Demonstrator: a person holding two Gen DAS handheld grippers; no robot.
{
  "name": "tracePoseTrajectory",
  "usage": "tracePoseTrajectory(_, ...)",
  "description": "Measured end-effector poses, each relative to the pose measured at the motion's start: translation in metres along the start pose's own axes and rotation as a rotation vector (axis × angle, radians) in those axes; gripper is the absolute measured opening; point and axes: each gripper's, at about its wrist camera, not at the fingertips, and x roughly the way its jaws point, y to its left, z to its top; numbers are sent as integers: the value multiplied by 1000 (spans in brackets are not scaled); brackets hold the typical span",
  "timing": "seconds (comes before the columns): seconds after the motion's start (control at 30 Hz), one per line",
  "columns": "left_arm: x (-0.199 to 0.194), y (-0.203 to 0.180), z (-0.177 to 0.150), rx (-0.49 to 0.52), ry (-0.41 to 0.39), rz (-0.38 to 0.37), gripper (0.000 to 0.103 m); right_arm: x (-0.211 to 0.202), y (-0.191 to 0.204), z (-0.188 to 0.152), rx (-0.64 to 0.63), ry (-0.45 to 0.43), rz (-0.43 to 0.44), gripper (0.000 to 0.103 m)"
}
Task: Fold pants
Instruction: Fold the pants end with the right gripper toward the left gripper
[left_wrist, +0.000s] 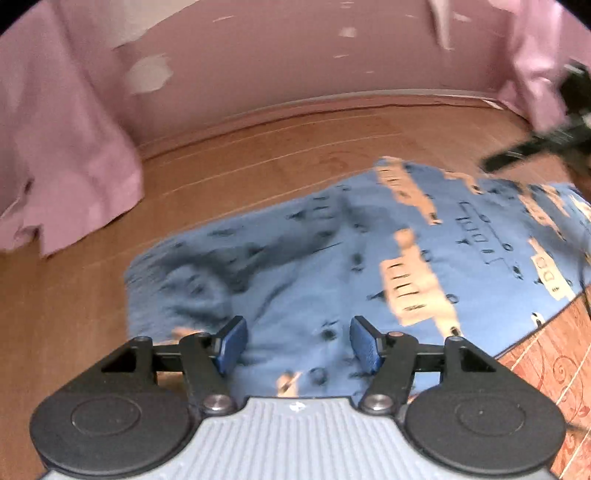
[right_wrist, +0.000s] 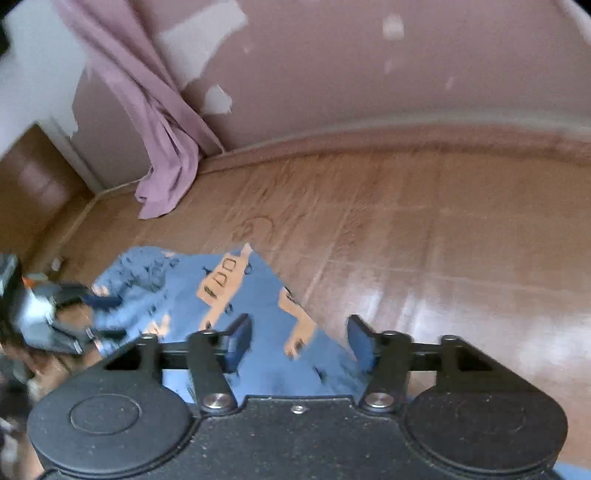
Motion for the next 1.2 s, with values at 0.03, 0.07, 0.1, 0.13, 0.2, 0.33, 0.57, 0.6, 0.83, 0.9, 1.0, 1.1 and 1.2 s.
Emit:
tracePoseTrajectory(0.03,-4,0,1,-9,-6,6,67,-15,6,-11,-29,-27,-33,64)
tracePoseTrajectory(0.07,-9,-2,2,-12,-18,9,67,-29,13,-23,-46,-51,-69,73)
tracePoseTrajectory(0.1,-13,-7,7,-9,-37,6,67,-45,17,-37,-47,-78,-121,83)
tracePoseTrajectory(0.13,-17,-15,11,-1,-59,-2,70,-59,19,-52,-33,-101,-173,88)
tracePoseTrajectory(0.2,-25,-35,22,18,-110,-23,87,-90,21,-85,40,-152,-280,100)
tracePoseTrajectory(0.33,-28,-95,54,92,-144,-117,102,-142,15,-144,175,-256,-549,102)
tracePoseTrajectory(0.57,-10,-236,151,355,15,-186,102,-197,-4,-210,324,-416,-818,102)
tracePoseTrajectory(0.6,-11,-255,163,389,22,-188,102,-199,-8,-214,329,-410,-817,102)
tracePoseTrajectory(0.83,24,-378,221,653,15,-302,102,-205,-37,-222,380,-374,-747,99)
tracePoseTrajectory(0.9,46,-410,225,727,19,-340,102,-202,-38,-218,351,-360,-743,98)
tracePoseTrajectory(1.0,83,-438,222,794,62,-391,98,-206,-44,-218,298,-356,-762,98)
tracePoseTrajectory(1.1,119,-456,218,812,145,-444,71,-211,-54,-219,311,-353,-779,99)
tracePoseTrajectory(1.2,147,-467,217,789,242,-493,53,-214,-65,-223,360,-356,-760,99)
